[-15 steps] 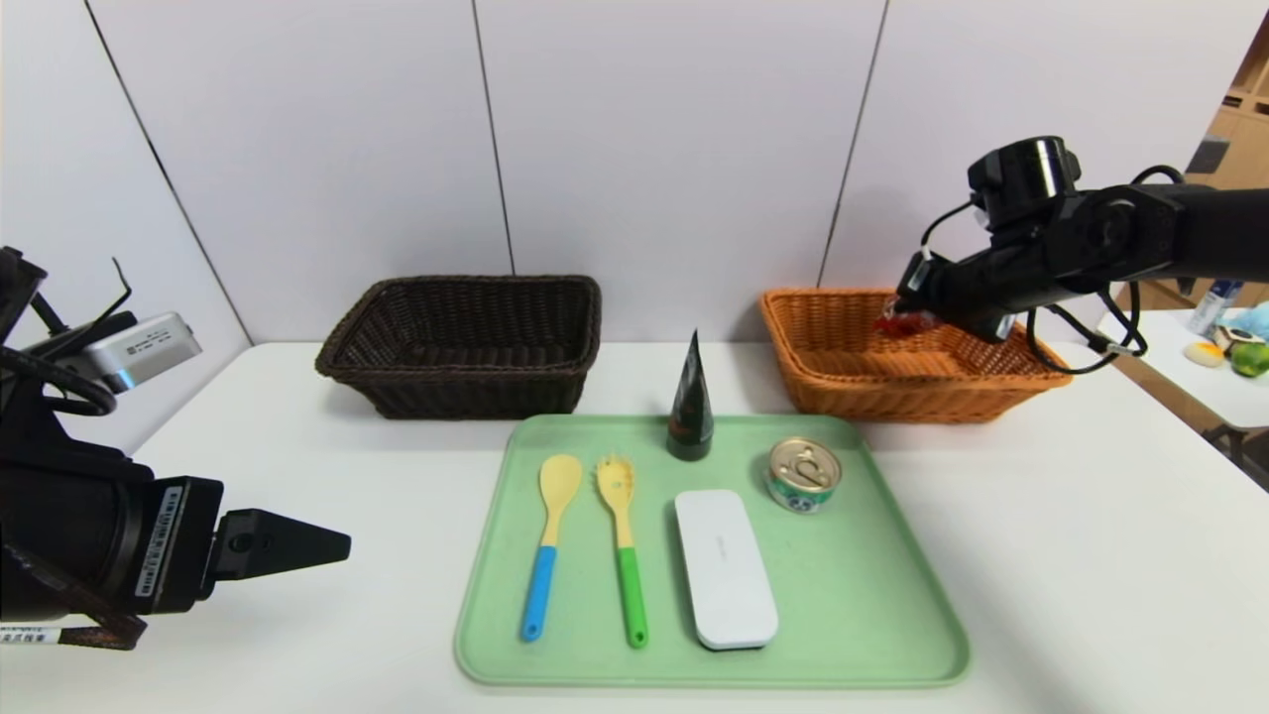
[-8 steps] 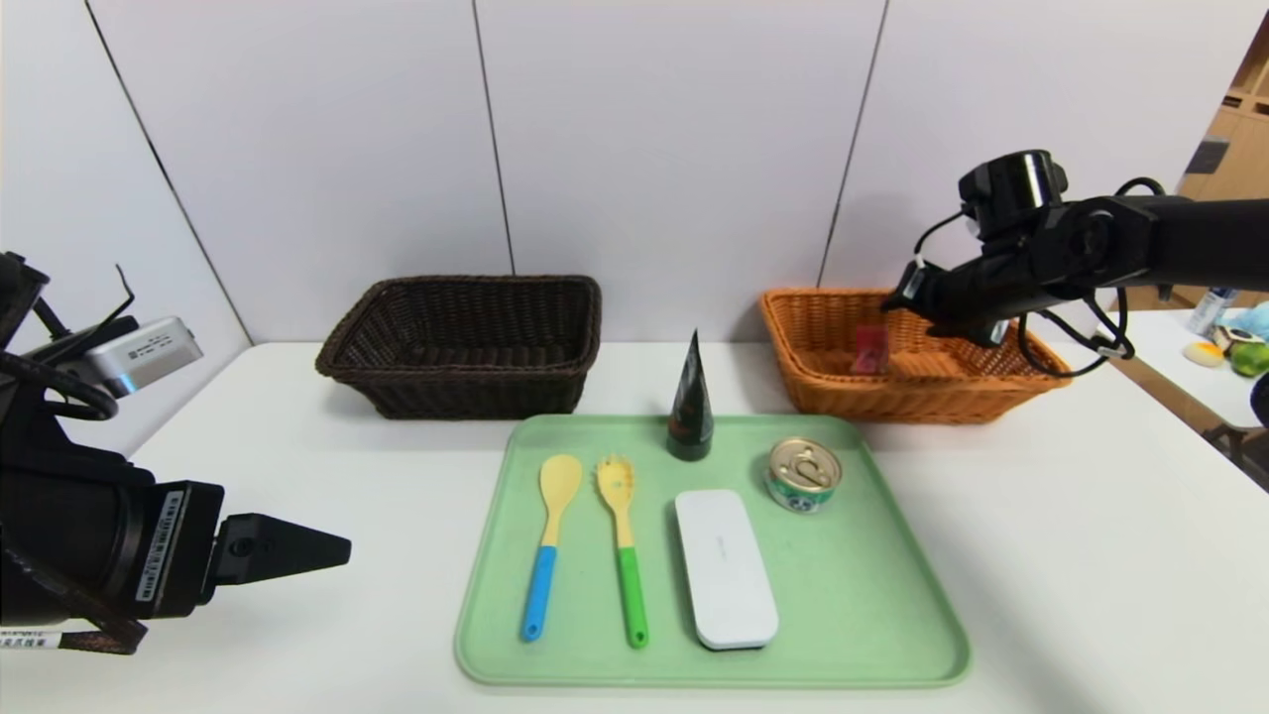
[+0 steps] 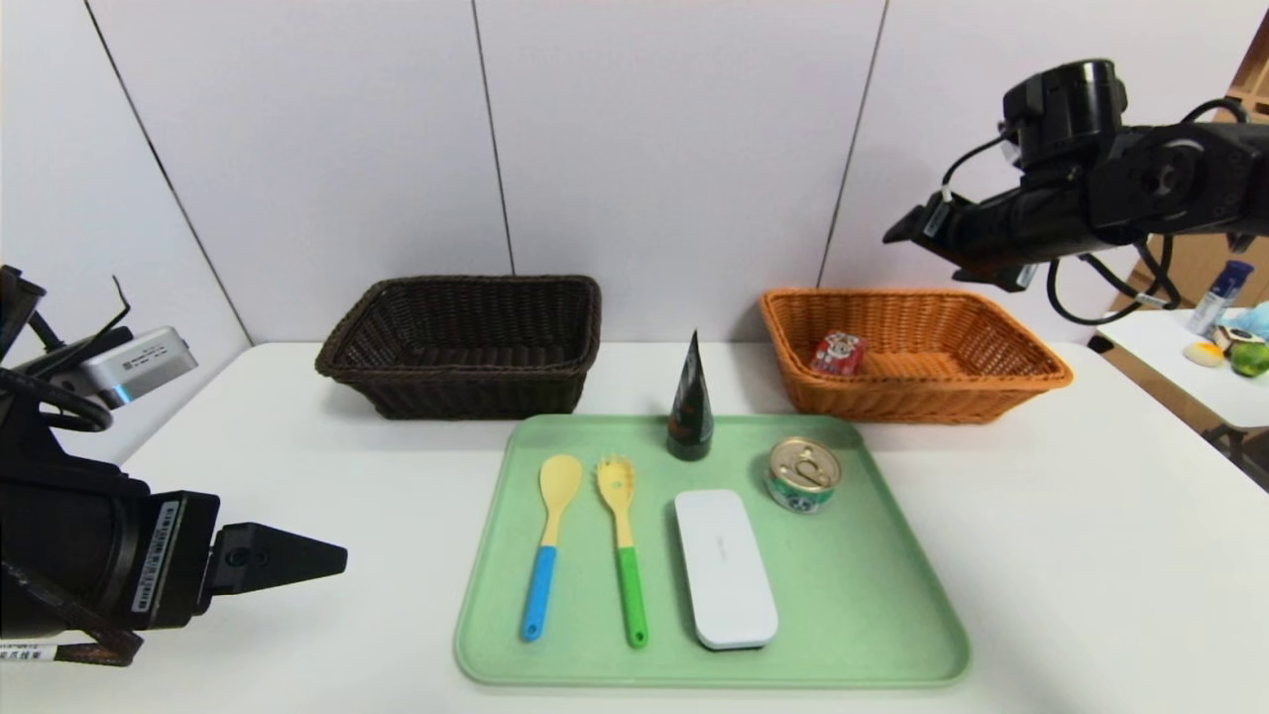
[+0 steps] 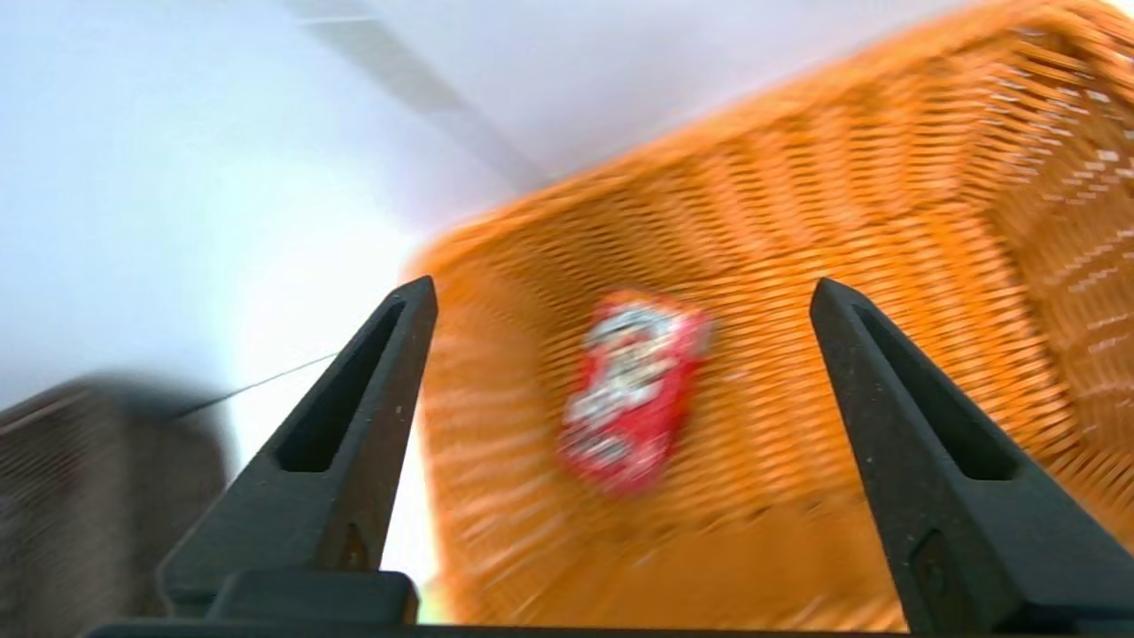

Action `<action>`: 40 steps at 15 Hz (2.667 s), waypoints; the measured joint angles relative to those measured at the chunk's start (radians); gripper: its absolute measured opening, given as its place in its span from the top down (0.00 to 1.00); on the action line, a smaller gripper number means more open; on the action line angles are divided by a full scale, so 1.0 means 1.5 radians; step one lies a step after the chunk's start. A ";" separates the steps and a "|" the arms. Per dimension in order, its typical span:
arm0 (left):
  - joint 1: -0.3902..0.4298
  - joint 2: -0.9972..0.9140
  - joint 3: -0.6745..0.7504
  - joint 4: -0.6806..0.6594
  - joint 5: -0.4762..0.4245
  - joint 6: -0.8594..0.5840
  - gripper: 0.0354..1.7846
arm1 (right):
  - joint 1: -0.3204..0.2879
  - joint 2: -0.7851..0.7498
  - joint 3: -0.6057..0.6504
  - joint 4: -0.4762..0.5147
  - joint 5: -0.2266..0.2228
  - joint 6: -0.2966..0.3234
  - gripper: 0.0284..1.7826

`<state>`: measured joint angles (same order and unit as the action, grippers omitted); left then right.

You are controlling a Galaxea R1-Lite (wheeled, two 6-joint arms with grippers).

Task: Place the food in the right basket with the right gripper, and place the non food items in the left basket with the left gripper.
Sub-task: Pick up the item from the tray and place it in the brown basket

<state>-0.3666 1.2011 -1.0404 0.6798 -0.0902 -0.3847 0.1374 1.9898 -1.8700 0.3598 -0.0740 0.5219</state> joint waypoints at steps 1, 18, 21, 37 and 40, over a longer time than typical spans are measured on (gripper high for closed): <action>0.000 0.000 0.000 -0.001 0.000 0.000 0.06 | 0.022 -0.027 -0.002 0.022 0.000 0.000 0.16; -0.265 0.351 -0.570 0.244 0.029 -0.210 0.06 | 0.253 -0.420 0.406 0.321 -0.048 -0.018 0.05; -0.321 0.455 -0.615 0.241 0.091 -0.211 0.06 | 0.202 -0.480 0.550 0.167 -0.075 -0.117 0.05; -0.394 0.647 -0.626 0.094 0.161 -0.235 0.06 | 0.109 -0.572 0.780 -0.049 -0.081 -0.225 0.05; -0.393 0.659 -0.627 0.094 0.165 -0.240 0.06 | 0.109 -0.581 0.788 -0.049 -0.078 -0.226 0.05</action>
<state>-0.9568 2.1898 -1.9804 0.8206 0.1572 -0.7451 0.3002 1.1185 -0.6879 0.2866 -0.1915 0.1836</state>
